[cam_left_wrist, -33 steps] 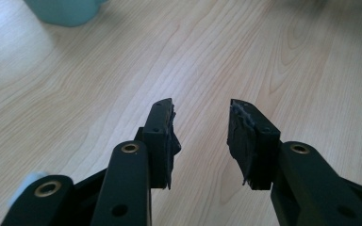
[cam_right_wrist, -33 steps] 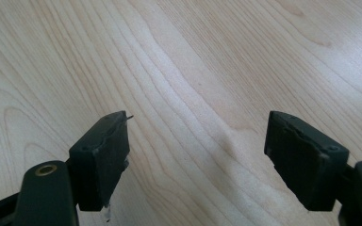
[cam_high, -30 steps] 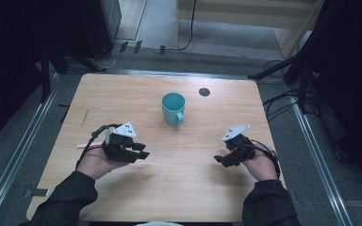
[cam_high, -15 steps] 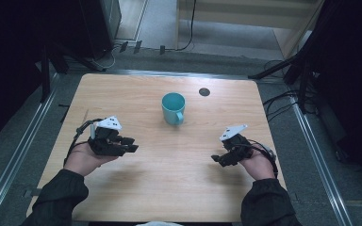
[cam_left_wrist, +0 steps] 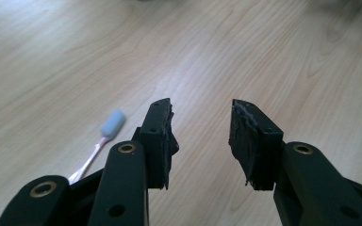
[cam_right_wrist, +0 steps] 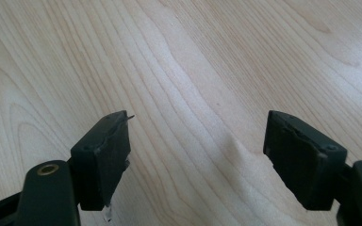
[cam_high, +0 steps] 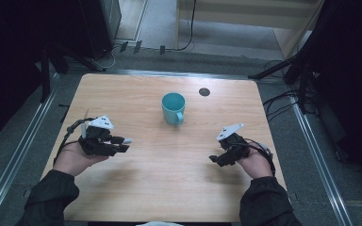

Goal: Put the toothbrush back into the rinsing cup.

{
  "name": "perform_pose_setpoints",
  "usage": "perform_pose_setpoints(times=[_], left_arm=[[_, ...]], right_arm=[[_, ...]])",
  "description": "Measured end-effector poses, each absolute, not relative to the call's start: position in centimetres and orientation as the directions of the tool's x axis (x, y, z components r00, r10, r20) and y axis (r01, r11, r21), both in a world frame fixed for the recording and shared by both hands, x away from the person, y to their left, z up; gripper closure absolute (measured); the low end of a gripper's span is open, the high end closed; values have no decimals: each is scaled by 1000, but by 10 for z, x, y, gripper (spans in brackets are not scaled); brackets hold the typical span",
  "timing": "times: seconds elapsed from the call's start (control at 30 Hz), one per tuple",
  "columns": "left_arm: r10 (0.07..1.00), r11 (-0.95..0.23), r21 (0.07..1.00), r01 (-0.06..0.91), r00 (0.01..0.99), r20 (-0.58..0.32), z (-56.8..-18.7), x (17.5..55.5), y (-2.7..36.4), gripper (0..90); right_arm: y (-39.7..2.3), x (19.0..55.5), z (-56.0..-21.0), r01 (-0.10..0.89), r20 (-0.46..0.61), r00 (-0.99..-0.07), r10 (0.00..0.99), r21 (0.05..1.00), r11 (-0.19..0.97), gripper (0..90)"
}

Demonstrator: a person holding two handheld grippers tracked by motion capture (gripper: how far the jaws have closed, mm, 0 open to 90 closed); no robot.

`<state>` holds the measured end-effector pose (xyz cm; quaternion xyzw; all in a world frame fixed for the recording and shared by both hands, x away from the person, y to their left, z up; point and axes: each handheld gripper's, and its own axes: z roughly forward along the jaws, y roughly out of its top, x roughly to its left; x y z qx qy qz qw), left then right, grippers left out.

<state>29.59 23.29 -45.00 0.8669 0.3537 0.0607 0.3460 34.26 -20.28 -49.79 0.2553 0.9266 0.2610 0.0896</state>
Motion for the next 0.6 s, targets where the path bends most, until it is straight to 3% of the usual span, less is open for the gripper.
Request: perform_pose_setpoints(times=[0.6], left_arm=[[709, -478, 612, 630, 688, -155, -455, 308, 276, 604]], right_arm=[[-204, 341, -497, 423, -34, -856, 515, 527, 737, 238]])
